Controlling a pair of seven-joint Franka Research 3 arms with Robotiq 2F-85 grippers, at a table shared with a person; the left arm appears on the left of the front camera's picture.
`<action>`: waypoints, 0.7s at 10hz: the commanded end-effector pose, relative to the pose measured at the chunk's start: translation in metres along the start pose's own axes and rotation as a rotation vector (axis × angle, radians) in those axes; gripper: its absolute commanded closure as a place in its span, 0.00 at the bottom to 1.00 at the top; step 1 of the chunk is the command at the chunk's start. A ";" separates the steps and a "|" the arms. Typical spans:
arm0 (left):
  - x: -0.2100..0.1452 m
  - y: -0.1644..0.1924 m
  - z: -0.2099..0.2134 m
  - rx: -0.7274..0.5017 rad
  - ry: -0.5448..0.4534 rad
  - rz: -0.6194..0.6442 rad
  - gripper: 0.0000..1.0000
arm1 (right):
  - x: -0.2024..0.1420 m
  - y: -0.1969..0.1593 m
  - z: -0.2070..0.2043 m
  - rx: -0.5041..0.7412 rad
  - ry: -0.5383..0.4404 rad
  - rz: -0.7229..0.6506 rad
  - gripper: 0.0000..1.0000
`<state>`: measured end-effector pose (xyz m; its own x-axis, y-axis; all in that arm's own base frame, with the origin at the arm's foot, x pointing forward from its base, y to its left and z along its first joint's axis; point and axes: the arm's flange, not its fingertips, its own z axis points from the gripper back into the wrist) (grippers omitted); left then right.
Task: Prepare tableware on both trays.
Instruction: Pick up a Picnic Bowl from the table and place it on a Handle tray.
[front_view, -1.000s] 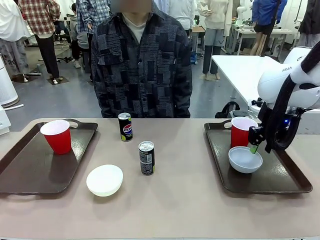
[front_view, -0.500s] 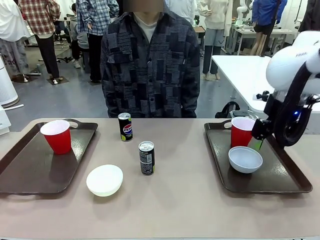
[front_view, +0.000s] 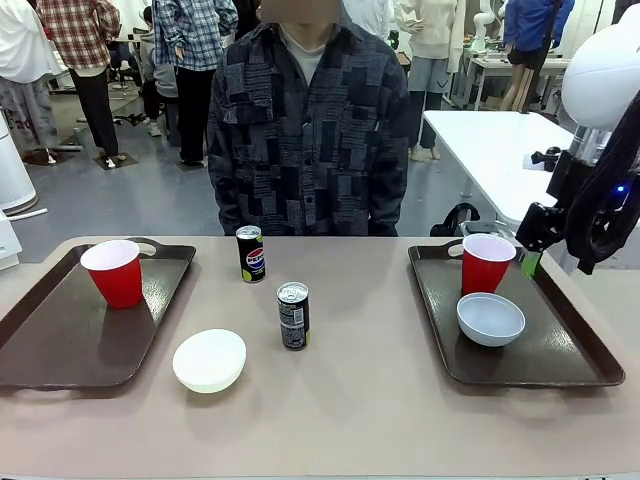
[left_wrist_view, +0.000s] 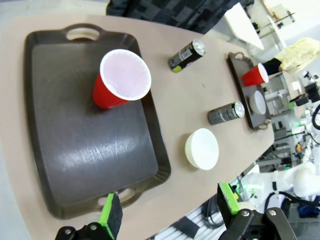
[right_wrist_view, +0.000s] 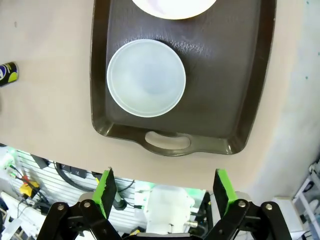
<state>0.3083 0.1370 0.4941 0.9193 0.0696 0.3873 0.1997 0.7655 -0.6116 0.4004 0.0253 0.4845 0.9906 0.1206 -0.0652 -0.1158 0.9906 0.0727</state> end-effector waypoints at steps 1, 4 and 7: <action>0.000 -0.001 0.001 -0.013 -0.004 0.015 0.00 | 0.001 0.000 -0.013 -0.002 -0.001 0.016 0.00; 0.000 -0.001 0.001 -0.013 -0.004 0.015 0.00 | 0.001 0.000 -0.013 -0.002 -0.001 0.016 0.00; 0.000 -0.001 0.001 -0.013 -0.004 0.015 0.00 | 0.001 0.000 -0.013 -0.002 -0.001 0.016 0.00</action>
<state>0.3083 0.1370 0.4941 0.9193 0.0696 0.3873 0.1997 0.7655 -0.6116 0.3999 0.0263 0.4753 0.9892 0.1245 -0.0777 -0.1189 0.9902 0.0733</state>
